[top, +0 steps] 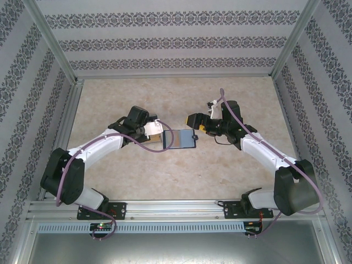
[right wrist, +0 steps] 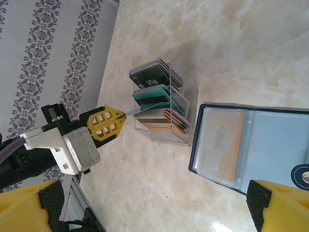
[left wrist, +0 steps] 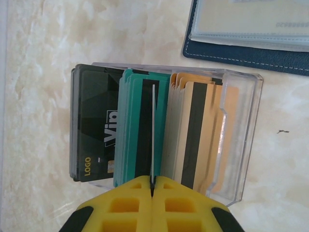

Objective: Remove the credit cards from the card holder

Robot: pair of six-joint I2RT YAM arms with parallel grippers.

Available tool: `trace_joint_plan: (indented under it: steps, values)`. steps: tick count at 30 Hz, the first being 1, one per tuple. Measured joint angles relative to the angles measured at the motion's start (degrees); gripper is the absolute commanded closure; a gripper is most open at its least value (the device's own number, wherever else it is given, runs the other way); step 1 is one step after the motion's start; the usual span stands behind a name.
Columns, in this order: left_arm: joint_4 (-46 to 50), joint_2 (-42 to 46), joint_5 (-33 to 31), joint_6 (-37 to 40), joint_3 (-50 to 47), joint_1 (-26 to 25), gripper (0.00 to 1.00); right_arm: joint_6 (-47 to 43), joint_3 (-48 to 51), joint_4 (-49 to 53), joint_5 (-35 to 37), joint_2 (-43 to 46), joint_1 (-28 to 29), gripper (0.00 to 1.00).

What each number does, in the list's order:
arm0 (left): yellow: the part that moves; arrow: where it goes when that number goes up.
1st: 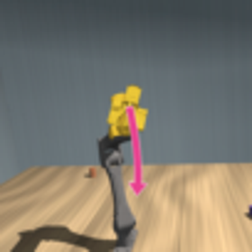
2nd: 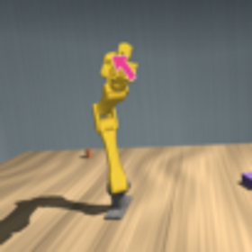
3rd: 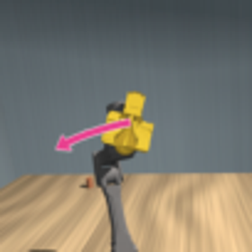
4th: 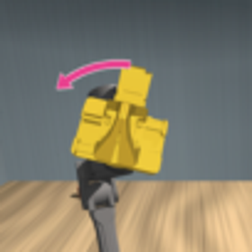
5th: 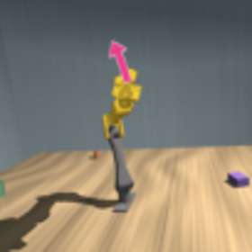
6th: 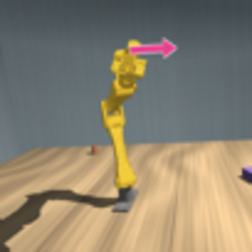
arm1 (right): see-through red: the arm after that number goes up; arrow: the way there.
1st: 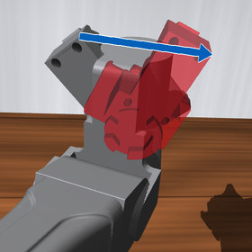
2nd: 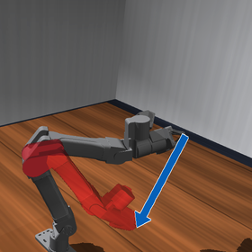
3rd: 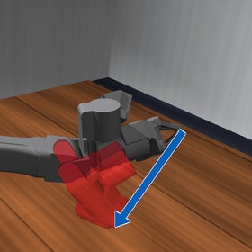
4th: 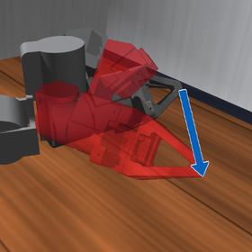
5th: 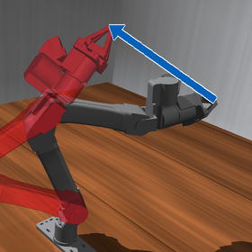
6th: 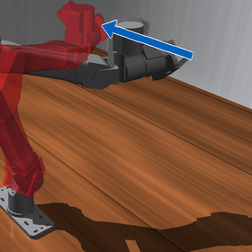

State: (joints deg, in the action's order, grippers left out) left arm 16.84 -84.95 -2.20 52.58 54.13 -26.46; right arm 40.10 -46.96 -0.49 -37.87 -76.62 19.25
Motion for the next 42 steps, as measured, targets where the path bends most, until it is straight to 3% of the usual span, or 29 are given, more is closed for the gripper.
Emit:
trace_joint_plan:
  steps: [10, 13, 15, 20, 32, 37, 39, 42]
  values:
    - [-3.1, -2.8, 0.0, -0.1, 0.2, 0.0, 1.0, 0.0, 0.3, 0.2, 0.2, 0.0, 0.0, 0.02]
    - [-3.4, -3.8, -0.1, -0.2, 0.3, 0.0, 0.92, 0.0, 0.5, 0.1, 0.3, 0.0, 0.0, 0.02]
    - [-3.6, -4.2, -0.4, -0.4, 0.3, 0.0, 0.79, 0.0, 0.6, 0.2, 0.4, 0.0, 0.0, 0.02]
    - [-4.3, -4.5, -1.5, -1.2, 0.9, 0.3, 0.72, 0.0, 0.6, 0.3, 0.6, 0.0, 0.0, 0.02]
    - [-5.8, -7.0, -4.0, -5.1, 3.1, 1.5, 0.69, 0.0, 0.8, 0.3, 0.8, 0.1, 0.0, 0.02]
    - [-5.8, -3.6, -2.9, -12.3, 3.2, 2.5, 0.54, -0.3, 1.3, 1.3, 2.3, 0.5, 0.4, 0.02]
    - [-5.7, -1.1, -2.6, -16.4, 3.3, 2.7, 0.39, -1.4, 1.2, 2.5, 3.6, 0.5, 1.5, 0.02]
    - [-5.5, 2.1, -2.8, -24.2, 4.5, 3.3, 0.27, -3.1, 0.6, 5.0, 6.2, 0.4, 3.9, 0.02]
